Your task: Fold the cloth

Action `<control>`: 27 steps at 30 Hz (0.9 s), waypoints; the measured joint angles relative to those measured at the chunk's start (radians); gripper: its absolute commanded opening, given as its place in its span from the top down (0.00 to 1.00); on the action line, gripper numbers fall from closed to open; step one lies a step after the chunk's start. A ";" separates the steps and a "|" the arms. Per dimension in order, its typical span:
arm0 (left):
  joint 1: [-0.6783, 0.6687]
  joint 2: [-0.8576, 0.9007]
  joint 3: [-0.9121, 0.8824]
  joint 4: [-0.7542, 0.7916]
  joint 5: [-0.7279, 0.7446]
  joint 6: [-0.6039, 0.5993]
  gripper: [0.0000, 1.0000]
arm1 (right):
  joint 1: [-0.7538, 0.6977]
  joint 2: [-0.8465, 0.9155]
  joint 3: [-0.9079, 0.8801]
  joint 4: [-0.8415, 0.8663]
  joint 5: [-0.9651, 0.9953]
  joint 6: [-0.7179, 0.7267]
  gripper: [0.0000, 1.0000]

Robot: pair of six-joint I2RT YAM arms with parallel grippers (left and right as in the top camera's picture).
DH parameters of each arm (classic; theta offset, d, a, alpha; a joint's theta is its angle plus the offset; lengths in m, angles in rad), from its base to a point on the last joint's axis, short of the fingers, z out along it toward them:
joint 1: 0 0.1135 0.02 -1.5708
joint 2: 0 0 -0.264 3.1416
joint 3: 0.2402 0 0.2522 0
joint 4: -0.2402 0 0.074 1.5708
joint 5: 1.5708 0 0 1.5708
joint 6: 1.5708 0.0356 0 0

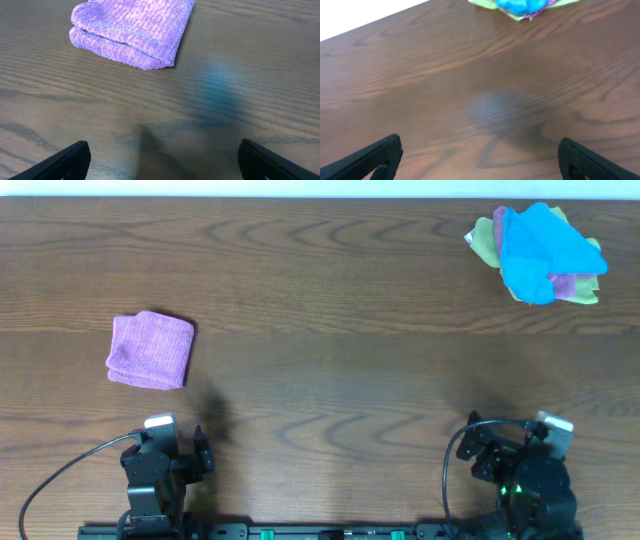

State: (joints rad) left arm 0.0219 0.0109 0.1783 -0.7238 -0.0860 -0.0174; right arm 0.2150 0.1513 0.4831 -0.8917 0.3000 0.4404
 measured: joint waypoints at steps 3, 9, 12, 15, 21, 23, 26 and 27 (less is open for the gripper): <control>0.000 0.000 0.000 0.000 0.000 0.000 0.05 | -0.089 -0.078 -0.106 0.065 -0.081 -0.133 0.01; 0.000 0.000 0.000 0.000 0.000 0.000 0.05 | -0.159 -0.129 -0.240 0.107 -0.192 -0.302 0.01; 0.000 0.000 0.000 0.000 0.000 0.000 0.05 | -0.165 -0.134 -0.265 0.108 -0.215 -0.341 0.01; 0.000 0.000 0.000 0.000 0.000 0.000 0.05 | -0.166 -0.134 -0.285 0.114 -0.232 -0.363 0.01; 0.000 0.000 0.000 0.000 0.000 0.000 0.05 | -0.166 -0.135 -0.301 0.122 -0.248 -0.410 0.01; 0.000 0.000 0.000 0.000 0.000 0.000 0.05 | -0.166 -0.135 -0.301 0.122 -0.253 -0.431 0.01; 0.000 0.000 0.000 0.000 0.000 0.000 0.05 | -0.166 -0.135 -0.301 0.124 -0.260 -0.454 0.01; 0.000 0.000 0.000 0.000 0.000 0.000 0.05 | -0.166 -0.135 -0.301 0.124 -0.261 -0.457 0.01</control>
State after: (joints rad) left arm 0.0219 0.0109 0.1783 -0.7242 -0.0860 -0.0174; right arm 0.0494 0.0166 0.1818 -0.7681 0.0395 -0.0166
